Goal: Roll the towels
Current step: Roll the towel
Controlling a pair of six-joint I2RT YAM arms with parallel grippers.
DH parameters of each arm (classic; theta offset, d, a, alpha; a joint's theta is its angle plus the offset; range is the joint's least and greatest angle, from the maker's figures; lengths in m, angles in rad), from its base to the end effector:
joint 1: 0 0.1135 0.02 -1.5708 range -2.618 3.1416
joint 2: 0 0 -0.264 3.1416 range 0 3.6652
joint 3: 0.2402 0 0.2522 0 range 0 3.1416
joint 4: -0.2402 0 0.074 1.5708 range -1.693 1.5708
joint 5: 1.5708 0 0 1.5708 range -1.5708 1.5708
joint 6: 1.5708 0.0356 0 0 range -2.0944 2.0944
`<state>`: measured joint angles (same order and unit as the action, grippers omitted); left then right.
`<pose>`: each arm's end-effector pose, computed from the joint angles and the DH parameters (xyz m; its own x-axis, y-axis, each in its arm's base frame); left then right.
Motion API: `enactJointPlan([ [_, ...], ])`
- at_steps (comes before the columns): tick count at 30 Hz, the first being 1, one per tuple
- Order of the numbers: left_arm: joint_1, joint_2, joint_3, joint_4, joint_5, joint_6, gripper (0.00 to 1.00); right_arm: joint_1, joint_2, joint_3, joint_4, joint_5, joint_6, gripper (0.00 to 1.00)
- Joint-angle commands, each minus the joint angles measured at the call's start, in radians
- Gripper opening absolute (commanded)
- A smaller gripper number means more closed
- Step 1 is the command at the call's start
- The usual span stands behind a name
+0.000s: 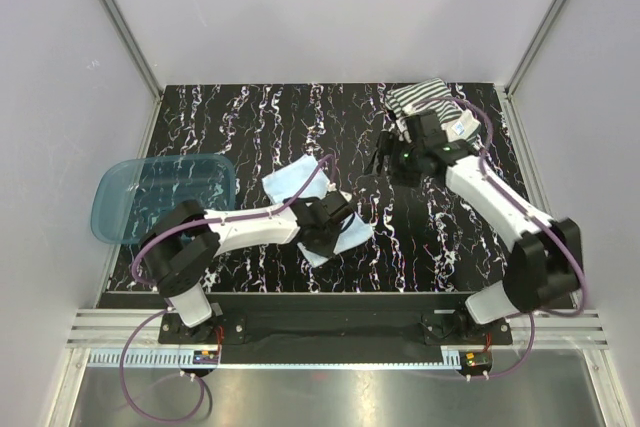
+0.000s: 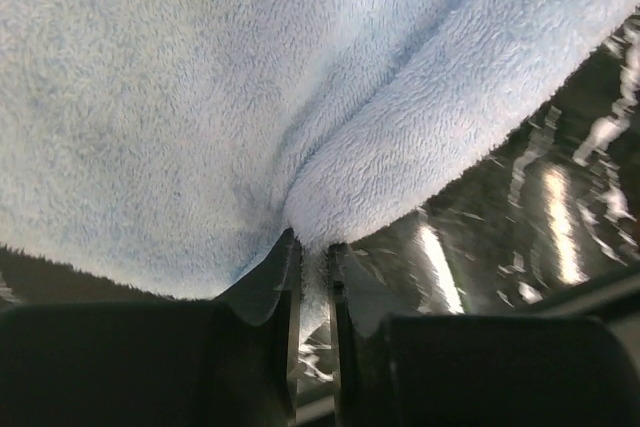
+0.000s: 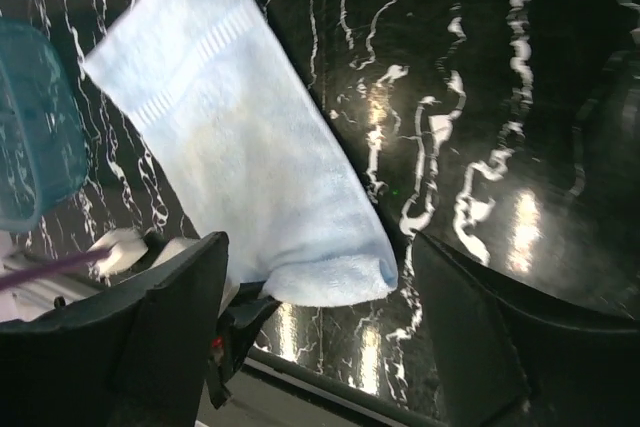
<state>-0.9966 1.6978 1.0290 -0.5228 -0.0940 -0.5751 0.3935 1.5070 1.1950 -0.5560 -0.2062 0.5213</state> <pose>0.1784 -0.2697 0.1689 -0.8678 0.3445 -0.3581 0.4112 0.9025 -0.1282 0.2974 0.1314 0.2758 -0.8589 0.1712 -0.4827 -0.0805 0.8856 0.4574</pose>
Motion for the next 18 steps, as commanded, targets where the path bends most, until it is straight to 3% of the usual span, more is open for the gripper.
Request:
enactJointPlan([
  [1, -0.005, 0.01, 0.037, 0.023, 0.221, -0.109, 0.0, -0.008, -0.16, 0.025, -0.156, 0.142, -0.009, 0.83],
  [8, 0.016, 0.016, 0.003, 0.249, 0.482, -0.253, 0.0, -0.01, -0.355, -0.076, -0.208, 0.084, 0.051, 0.84],
  [13, 0.084, -0.004, -0.093, 0.444, 0.66, -0.389, 0.0, -0.01, -0.496, -0.213, -0.134, -0.102, 0.114, 0.83],
  [18, 0.18, -0.001, -0.164, 0.508, 0.727, -0.421, 0.0, -0.01, -0.593, -0.371, -0.035, -0.119, 0.19, 0.78],
])
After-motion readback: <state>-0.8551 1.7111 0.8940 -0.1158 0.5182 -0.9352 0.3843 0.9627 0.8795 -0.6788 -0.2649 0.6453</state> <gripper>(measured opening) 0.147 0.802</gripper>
